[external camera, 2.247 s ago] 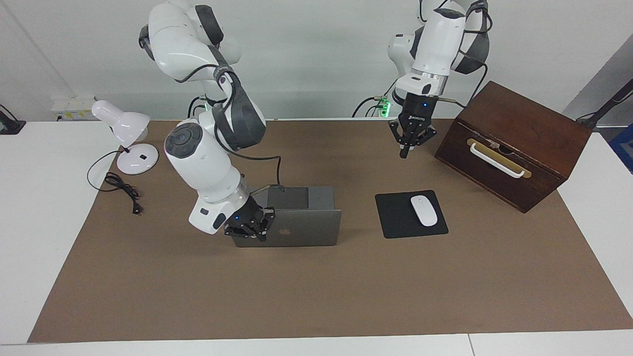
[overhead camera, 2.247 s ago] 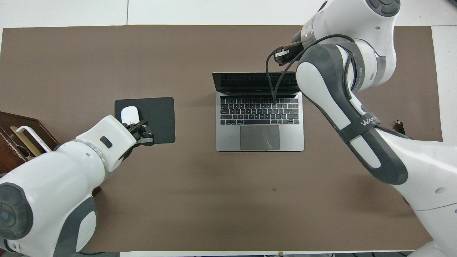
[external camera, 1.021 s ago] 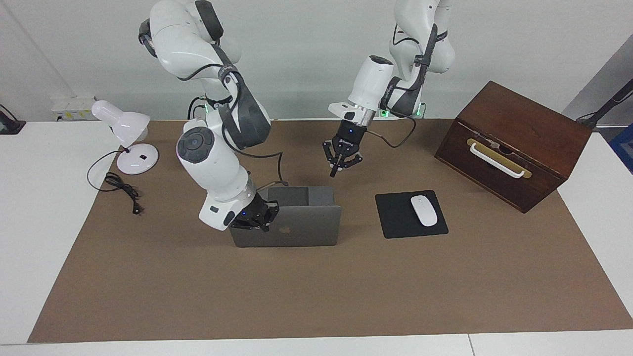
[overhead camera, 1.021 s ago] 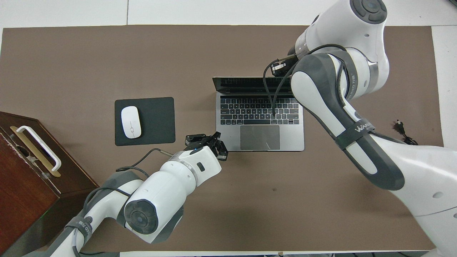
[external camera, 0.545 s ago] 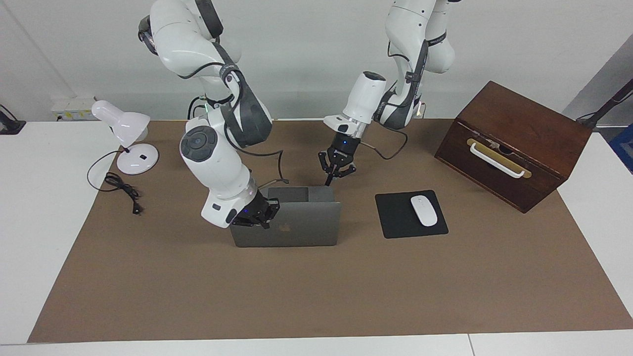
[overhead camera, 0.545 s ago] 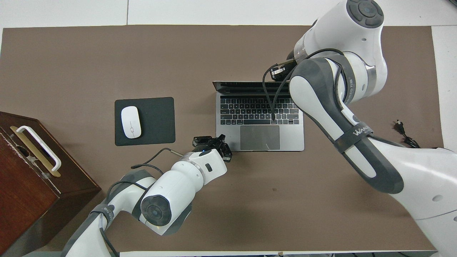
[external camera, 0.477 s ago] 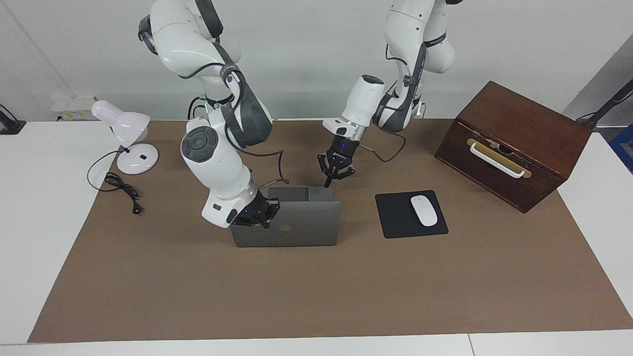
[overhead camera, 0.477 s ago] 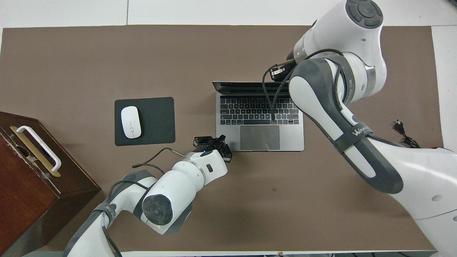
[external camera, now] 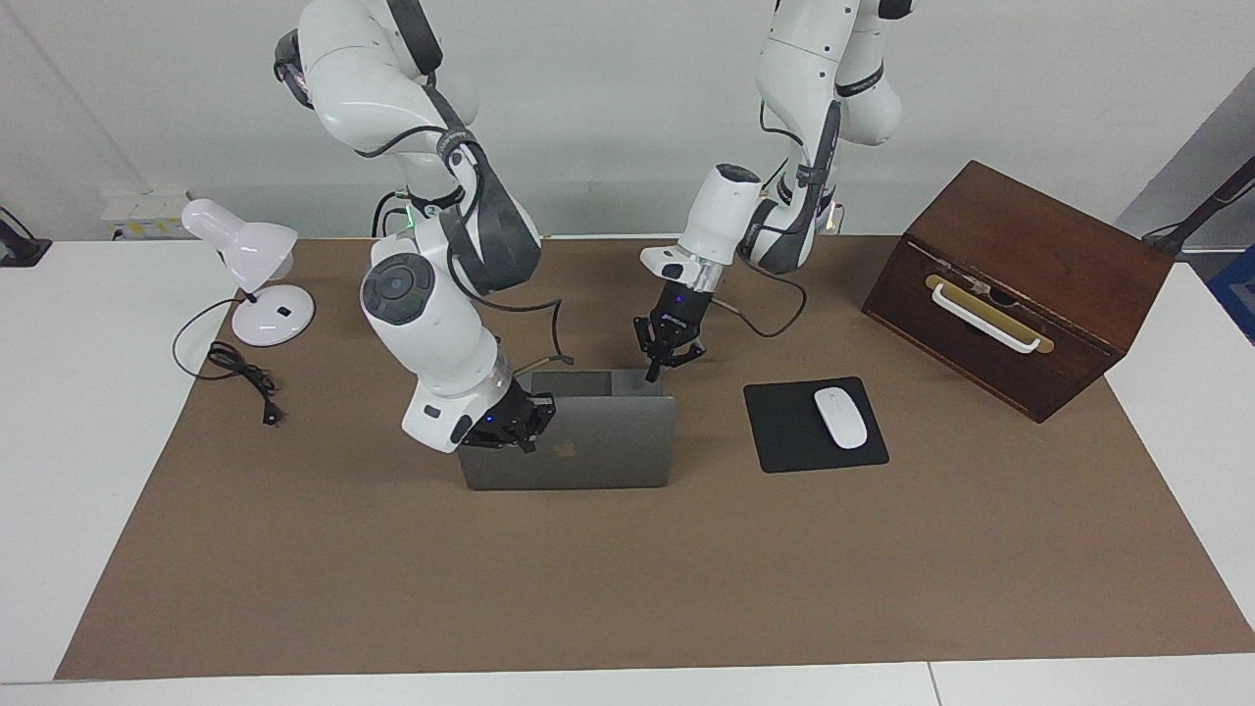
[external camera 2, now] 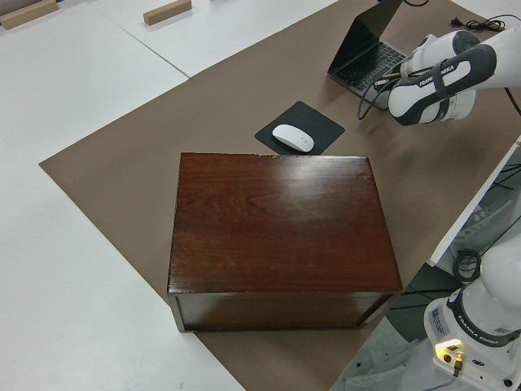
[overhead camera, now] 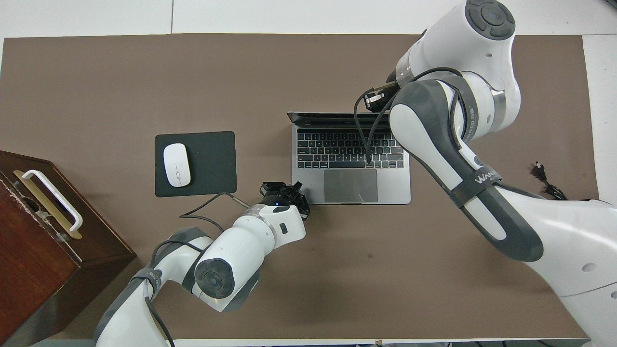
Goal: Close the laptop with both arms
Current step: 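Hold the laptop base edge with the left gripper to steady it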
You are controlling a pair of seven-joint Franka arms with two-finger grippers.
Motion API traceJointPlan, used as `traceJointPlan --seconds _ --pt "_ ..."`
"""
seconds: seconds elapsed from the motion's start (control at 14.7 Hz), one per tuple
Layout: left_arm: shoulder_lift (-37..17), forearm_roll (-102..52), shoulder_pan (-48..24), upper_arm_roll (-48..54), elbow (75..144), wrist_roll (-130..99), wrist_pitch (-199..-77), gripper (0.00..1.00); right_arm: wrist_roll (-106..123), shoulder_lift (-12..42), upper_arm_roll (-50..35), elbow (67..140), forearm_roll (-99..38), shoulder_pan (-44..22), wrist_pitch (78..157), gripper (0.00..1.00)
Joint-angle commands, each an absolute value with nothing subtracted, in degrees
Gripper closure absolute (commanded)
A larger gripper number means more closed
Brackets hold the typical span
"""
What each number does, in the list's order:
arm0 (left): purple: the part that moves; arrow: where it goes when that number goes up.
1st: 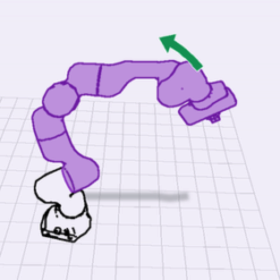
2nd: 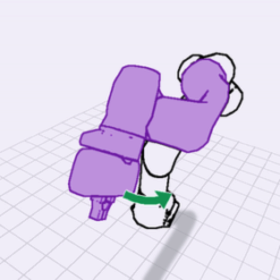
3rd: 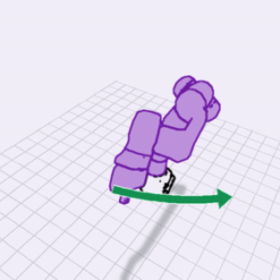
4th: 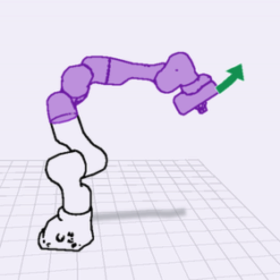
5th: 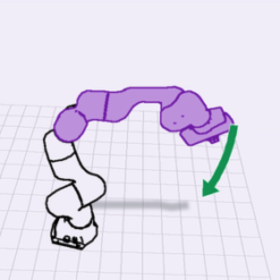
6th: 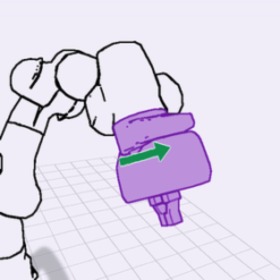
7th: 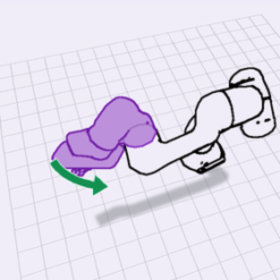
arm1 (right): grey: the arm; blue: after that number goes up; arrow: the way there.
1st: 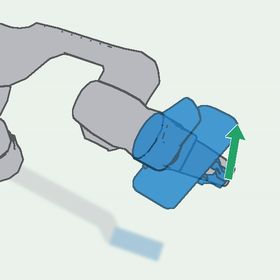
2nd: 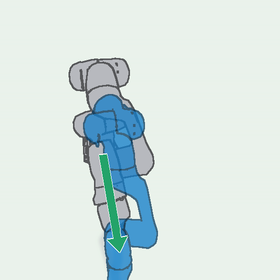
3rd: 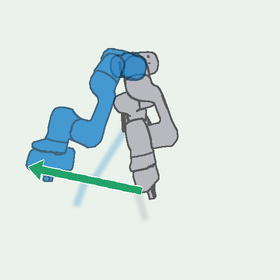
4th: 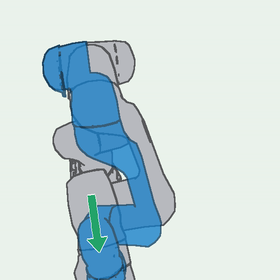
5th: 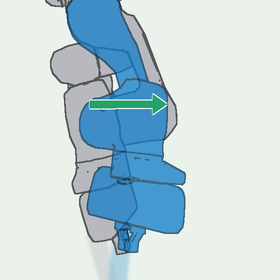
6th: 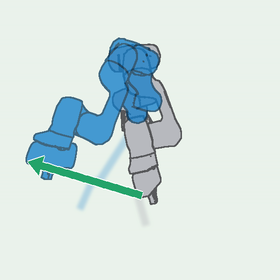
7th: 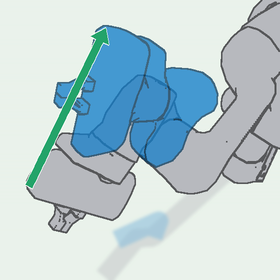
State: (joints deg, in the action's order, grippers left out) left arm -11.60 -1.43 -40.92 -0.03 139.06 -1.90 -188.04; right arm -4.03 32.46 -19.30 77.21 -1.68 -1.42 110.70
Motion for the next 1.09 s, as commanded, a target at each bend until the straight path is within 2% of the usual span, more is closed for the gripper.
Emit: traceJointPlan --seconds 0.0,0.2,1.02 --pt "-14.58 -1.49 -41.31 -0.62 139.75 0.09 -193.25 1.00 -4.92 30.06 -19.86 81.12 -2.02 -0.70 111.27 1.00" --pt "-17.49 -1.49 -41.22 -0.62 140.62 2.01 -197.57 1.00 -4.83 29.27 -19.86 82.61 -1.93 -0.53 111.36 1.00" --pt "-17.05 -1.41 -39.99 -0.53 146.87 7.91 -200.66 1.00 -4.92 27.16 -19.86 87.44 -1.76 -0.26 111.62 1.00"
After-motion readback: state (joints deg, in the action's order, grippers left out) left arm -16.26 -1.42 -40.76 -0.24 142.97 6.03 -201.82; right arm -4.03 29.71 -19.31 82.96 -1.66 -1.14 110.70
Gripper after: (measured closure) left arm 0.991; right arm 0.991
